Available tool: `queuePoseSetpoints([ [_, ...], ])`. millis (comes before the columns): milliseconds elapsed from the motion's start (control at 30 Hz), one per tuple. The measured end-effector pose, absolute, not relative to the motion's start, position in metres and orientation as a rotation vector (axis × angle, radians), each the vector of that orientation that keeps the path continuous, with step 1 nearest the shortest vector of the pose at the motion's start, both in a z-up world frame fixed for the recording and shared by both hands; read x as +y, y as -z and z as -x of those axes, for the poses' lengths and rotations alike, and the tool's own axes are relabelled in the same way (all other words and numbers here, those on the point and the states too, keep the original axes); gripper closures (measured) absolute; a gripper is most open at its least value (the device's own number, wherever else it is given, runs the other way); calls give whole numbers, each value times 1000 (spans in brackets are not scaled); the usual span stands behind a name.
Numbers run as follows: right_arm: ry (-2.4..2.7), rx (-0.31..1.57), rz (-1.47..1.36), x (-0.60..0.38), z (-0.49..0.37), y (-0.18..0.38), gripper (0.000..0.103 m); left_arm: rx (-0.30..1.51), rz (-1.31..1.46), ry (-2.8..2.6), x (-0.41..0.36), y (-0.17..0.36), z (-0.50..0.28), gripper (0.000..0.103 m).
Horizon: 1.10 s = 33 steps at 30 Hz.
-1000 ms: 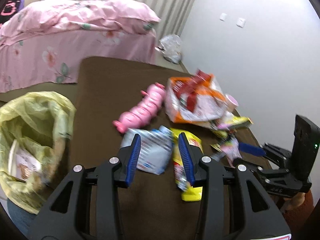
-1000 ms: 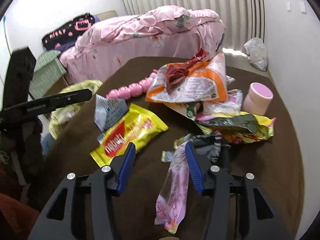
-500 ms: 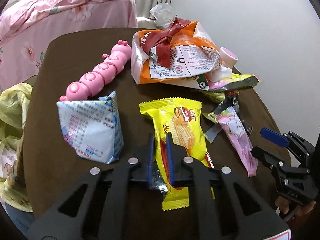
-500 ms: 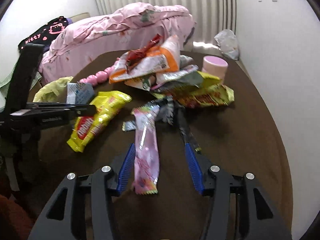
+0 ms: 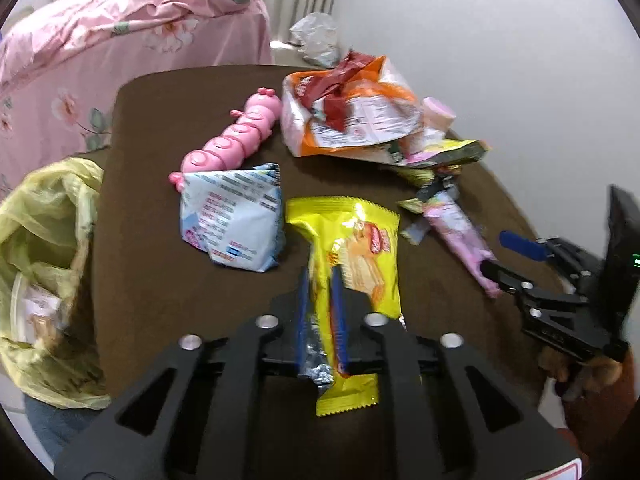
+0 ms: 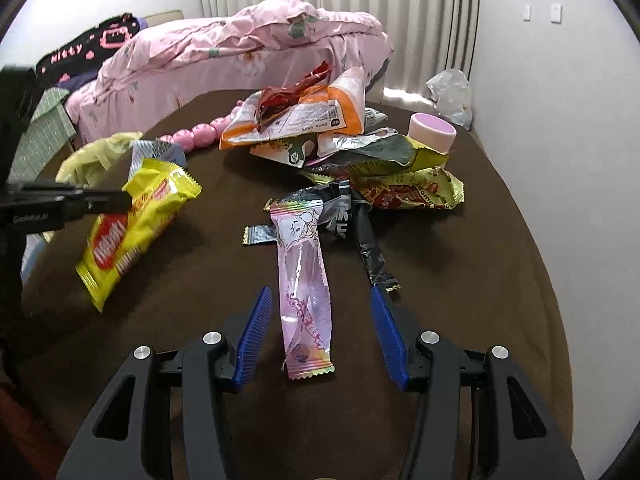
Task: Collect trash
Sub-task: 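Grasp the yellow biscuit wrapper with the left tool while the right tool grasps the pink ice-pop wrapper, then carry the yellow wrapper with the left tool while the right tool carries the pink wrapper over the bin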
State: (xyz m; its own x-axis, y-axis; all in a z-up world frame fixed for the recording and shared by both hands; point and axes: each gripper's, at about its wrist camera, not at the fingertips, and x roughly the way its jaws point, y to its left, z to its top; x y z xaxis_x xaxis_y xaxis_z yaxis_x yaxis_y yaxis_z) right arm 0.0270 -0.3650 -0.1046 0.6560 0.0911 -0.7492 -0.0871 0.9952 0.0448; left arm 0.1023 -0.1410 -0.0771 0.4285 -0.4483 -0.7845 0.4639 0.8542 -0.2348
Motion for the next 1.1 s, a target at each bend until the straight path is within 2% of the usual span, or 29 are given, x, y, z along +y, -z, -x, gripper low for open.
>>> queuePoseSetpoints([
  [33,-101,850,-16,-366,-27,104,54,973,1,578,-140,77,-101,65],
  [133,-108,857,-38,-369,-26,104,54,987,46,614,-145,78,-100,55],
  [433,-161,845,-75,-375,-19,106,54,1052,-87,586,-175,99,-79,55],
  [500,-170,836,-65,-375,-25,107,54,1050,-80,569,-176,100,-79,60],
  [533,-174,838,-54,-374,-29,108,55,1050,-67,560,-175,100,-81,68],
  [633,-197,867,-52,-370,-42,114,65,1050,-46,541,-170,102,-84,87],
  [700,-220,897,-83,-370,-47,119,71,1057,-16,544,-164,103,-85,92],
  [767,-231,900,-99,-368,-45,119,82,1058,4,547,-159,101,-85,94],
  [833,-240,883,-102,-366,-40,114,87,1039,1,538,-156,97,-82,95],
  [1100,-253,740,-66,-354,-25,59,90,825,-9,490,-133,41,-63,96],
])
